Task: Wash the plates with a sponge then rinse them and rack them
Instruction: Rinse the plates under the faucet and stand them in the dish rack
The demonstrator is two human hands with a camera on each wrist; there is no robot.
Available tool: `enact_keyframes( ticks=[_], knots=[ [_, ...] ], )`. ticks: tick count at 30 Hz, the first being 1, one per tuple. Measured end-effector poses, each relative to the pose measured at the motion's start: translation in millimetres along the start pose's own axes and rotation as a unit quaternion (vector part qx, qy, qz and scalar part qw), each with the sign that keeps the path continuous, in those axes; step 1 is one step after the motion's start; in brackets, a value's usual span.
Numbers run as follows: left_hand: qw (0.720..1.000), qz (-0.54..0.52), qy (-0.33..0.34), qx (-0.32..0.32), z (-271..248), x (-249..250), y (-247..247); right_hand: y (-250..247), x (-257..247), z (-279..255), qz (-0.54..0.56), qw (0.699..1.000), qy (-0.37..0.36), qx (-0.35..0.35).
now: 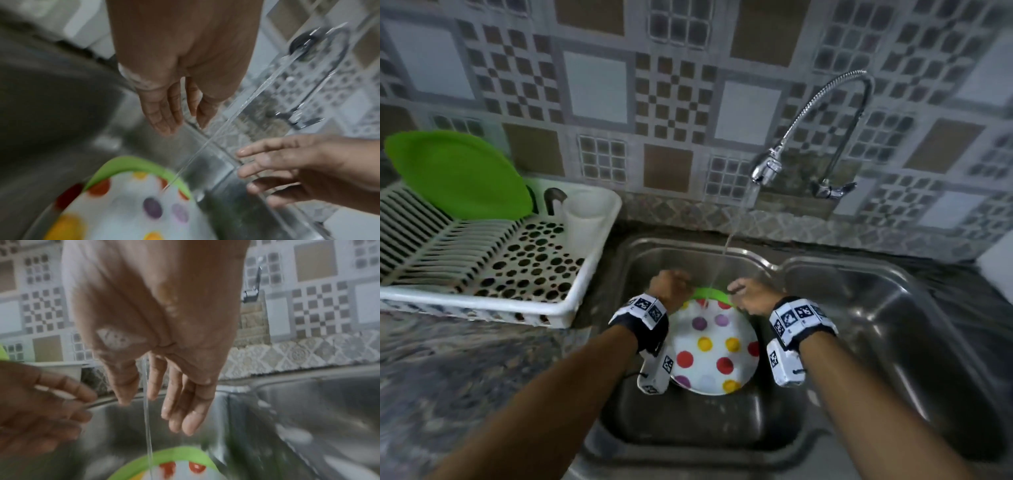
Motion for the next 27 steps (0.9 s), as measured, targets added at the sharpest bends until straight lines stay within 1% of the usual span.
enact_keyframes(
  ticks=[2, 3, 6, 7, 8, 11, 13, 15, 18, 23, 25, 27],
  knots=[
    [0.999, 0.006, -0.041, 0.014, -6, -42, 20, 16, 18, 8, 0.014, 1.000, 0.012, -0.022],
    [0.998, 0.000, -0.060, 0.009, -10, -52, 28, 23, 26, 10, 0.018, 0.999, 0.018, -0.033],
    [0.992, -0.001, -0.100, -0.072, -19, -94, 52, 38, 45, 15, 0.017, 0.998, 0.033, -0.051],
    [0.991, 0.005, -0.108, -0.080, -22, -104, 55, 42, 50, 18, 0.018, 0.998, 0.036, -0.053],
    [0.990, -0.006, -0.121, -0.070, -21, -116, 57, 46, 54, 21, 0.024, 0.997, 0.040, -0.054],
    [0.987, -0.006, -0.149, -0.065, -19, -131, 57, 51, 55, 28, 0.045, 0.997, 0.033, -0.048],
    [0.985, 0.009, -0.156, -0.079, -19, -135, 57, 50, 53, 28, 0.042, 0.998, 0.026, -0.046],
    [0.987, 0.005, -0.141, -0.078, -18, -145, 63, 52, 53, 27, 0.030, 0.998, 0.029, -0.052],
    [0.990, -0.039, -0.111, -0.073, -8, -172, 74, 56, 54, 30, 0.043, 0.997, 0.024, -0.059],
    [0.993, -0.096, -0.067, -0.030, -16, -133, 59, 62, 56, 32, 0.039, 0.998, 0.017, -0.056],
    [0.990, -0.133, -0.029, -0.030, -17, -114, 52, 58, 53, 30, 0.023, 0.999, 0.005, -0.037],
    [0.983, -0.180, 0.016, -0.032, -16, -92, 46, 50, 47, 30, 0.008, 1.000, -0.010, -0.004]
  ],
)
Point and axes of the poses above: each hand's wrist, its own z-axis towards the middle knuckle, its own y-axis out of the palm, x = y × z, the point moved 5 cm from there along z, towards the middle knuckle, and after that the axes turned 6 degrees about y, right-handed, at the moved point
